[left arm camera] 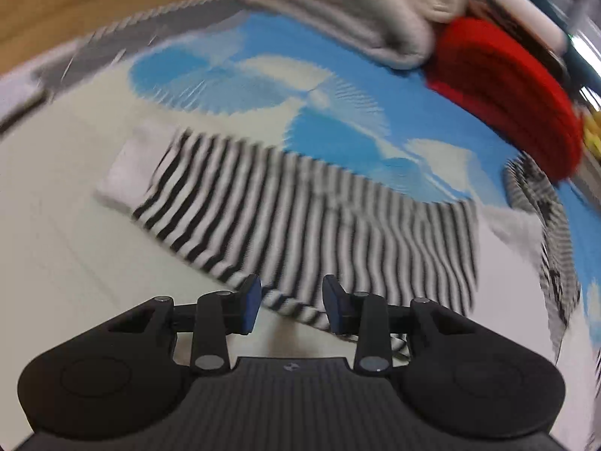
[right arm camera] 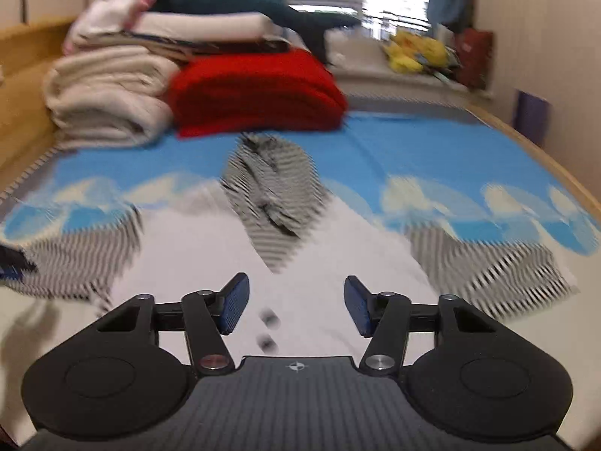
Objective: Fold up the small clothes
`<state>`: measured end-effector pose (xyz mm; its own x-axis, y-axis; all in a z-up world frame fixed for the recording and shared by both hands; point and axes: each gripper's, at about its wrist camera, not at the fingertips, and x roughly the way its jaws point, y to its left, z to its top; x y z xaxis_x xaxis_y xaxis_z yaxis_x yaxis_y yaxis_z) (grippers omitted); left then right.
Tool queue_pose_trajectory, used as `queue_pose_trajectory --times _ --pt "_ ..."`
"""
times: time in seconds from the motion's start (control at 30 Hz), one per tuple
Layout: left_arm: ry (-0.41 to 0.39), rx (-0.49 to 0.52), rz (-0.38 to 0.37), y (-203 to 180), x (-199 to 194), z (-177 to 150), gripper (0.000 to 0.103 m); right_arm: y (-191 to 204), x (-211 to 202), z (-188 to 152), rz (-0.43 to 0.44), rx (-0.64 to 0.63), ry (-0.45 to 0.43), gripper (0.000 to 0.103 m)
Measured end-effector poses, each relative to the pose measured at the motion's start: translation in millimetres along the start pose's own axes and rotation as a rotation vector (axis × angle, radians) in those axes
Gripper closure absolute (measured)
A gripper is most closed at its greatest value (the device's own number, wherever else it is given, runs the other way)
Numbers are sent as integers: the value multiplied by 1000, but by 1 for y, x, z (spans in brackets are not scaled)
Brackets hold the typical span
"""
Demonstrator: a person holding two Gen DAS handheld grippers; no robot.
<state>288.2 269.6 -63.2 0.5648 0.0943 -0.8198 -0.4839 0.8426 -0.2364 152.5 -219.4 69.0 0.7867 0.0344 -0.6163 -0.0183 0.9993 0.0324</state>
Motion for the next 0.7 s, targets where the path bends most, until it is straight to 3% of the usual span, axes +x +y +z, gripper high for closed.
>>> queue_pose_trajectory --times 0.03,0.13,0.27,0.4,0.57,0.67,0.7 --pt "23 -57 -2 12 5 3 62 2 8 10 20 -14 -6 64" --pt "60 -196 -2 41 16 7 62 11 32 28 88 -57 -22 76" --pt "50 -293 23 63 25 11 61 13 66 29 134 -85 -29 77" --pt "23 -339 68 75 32 21 56 7 97 20 171 25 68 76" --pt "5 -395 100 84 46 32 56 5 102 22 167 -46 54 76" --pt "-22 -361 134 79 50 39 65 -10 108 28 166 -6 70 76" --pt "-30 -342 153 75 51 40 86 -15 109 28 157 5 79 77"
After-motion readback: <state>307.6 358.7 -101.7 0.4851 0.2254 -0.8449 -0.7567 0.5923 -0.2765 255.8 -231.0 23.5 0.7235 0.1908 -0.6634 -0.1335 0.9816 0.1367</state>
